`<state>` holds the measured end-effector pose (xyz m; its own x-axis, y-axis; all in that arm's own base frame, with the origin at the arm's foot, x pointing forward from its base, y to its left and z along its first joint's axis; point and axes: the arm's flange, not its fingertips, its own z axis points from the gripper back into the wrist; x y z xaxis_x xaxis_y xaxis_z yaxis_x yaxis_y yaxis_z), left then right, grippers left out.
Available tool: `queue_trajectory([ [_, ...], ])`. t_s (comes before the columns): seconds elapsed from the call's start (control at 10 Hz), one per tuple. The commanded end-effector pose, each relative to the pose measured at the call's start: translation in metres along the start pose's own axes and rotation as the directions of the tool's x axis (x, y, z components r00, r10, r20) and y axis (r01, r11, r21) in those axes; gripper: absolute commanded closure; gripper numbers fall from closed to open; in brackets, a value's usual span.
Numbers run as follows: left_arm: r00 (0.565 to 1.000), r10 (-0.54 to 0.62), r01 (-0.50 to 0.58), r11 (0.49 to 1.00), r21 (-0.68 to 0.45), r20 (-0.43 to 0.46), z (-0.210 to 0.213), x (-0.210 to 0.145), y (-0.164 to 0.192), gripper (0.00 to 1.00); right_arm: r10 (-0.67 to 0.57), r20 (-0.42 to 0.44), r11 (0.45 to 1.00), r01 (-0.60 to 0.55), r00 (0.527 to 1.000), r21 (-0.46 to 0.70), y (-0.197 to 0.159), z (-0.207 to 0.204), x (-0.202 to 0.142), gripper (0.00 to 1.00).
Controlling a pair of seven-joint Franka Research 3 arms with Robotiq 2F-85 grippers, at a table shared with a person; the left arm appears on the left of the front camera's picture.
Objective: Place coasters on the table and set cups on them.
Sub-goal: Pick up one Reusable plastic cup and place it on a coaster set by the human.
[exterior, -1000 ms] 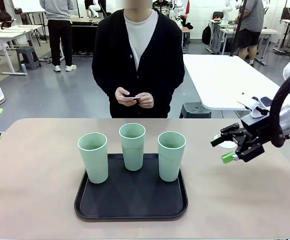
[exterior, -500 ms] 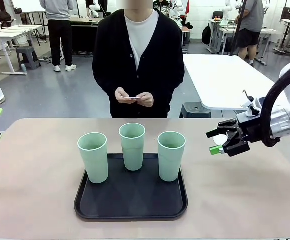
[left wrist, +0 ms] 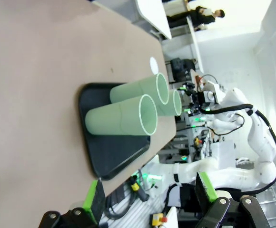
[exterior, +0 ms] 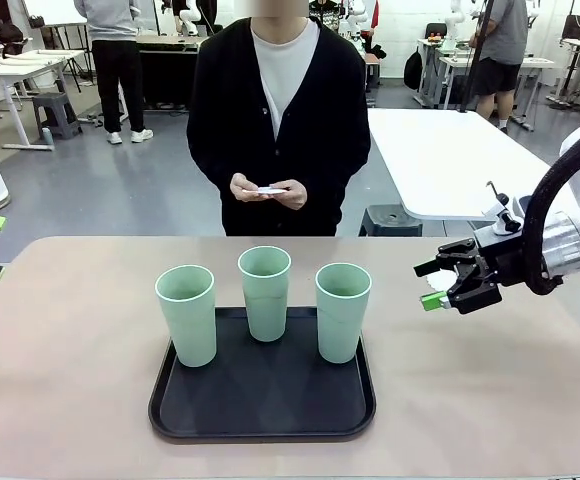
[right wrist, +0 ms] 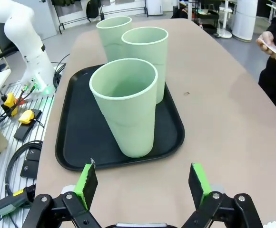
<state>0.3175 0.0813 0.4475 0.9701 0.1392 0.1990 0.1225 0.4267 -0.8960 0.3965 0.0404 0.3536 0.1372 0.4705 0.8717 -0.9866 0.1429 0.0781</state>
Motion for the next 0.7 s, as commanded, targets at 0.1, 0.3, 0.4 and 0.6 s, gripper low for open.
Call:
queue_trajectory([
  [0.1,1.0,-0.004,0.004,1.0,-0.01,0.006,0.002,0.0,0.001,0.0,0.051,0.044,0.996,-0.053,0.998,0.065,-0.002,-0.012,-0.002,0.0],
  [0.3,1.0,-0.004,0.004,1.0,-0.01,0.006,0.002,0.0,0.001,0.0,0.087,0.119,0.984,-0.104,0.989,0.145,-0.004,-0.027,-0.009,0.0],
  [0.4,1.0,-0.004,0.004,1.0,-0.01,0.006,0.002,0.0,0.001,0.0,0.075,0.139,0.984,-0.096,0.987,0.151,-0.007,-0.033,-0.014,0.0],
  [0.6,1.0,-0.004,0.004,1.0,-0.01,0.006,0.002,0.0,0.001,0.0,0.06,0.196,0.985,-0.089,0.979,0.145,-0.011,-0.048,-0.019,0.0],
])
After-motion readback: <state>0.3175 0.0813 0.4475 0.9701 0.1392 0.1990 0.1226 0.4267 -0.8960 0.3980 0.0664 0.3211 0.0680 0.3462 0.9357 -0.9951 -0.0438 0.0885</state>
